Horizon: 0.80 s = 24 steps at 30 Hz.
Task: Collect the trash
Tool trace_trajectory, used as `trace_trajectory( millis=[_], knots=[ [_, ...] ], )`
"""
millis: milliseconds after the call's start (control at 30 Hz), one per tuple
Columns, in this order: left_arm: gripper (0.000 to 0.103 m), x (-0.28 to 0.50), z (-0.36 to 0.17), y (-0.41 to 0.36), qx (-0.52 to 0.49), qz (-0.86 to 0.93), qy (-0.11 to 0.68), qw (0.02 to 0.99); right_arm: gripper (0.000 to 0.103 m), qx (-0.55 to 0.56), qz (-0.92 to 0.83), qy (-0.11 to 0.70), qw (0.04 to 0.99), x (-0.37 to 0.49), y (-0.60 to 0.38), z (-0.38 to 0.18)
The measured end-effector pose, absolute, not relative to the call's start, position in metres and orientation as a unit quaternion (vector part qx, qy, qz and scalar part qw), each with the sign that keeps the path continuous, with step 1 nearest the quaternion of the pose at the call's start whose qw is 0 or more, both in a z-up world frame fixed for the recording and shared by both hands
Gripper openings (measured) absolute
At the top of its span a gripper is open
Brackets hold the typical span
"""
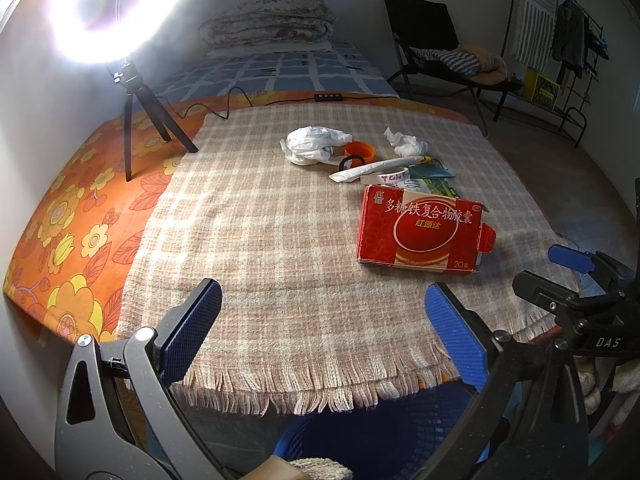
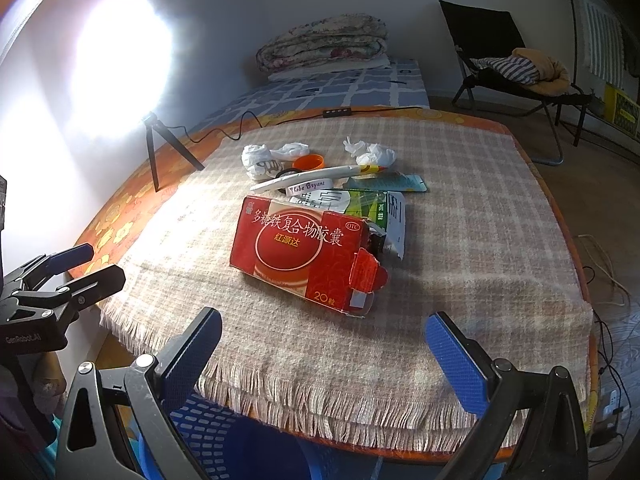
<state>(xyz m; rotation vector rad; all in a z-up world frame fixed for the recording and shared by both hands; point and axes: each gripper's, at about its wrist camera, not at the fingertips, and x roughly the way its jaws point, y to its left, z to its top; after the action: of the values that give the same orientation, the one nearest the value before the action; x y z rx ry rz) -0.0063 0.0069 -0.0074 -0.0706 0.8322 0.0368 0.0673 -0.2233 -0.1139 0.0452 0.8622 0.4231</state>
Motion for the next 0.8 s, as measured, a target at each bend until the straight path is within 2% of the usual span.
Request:
trace_trajectory(
  millis=[800],
  knots=[
    [0.103,-0.006,-0.014,0.021,-0.04,0.023,0.407,0.912,0.103,0.044,0.213,0.408,0.887,0.072,-0.235,-0.118]
  ],
)
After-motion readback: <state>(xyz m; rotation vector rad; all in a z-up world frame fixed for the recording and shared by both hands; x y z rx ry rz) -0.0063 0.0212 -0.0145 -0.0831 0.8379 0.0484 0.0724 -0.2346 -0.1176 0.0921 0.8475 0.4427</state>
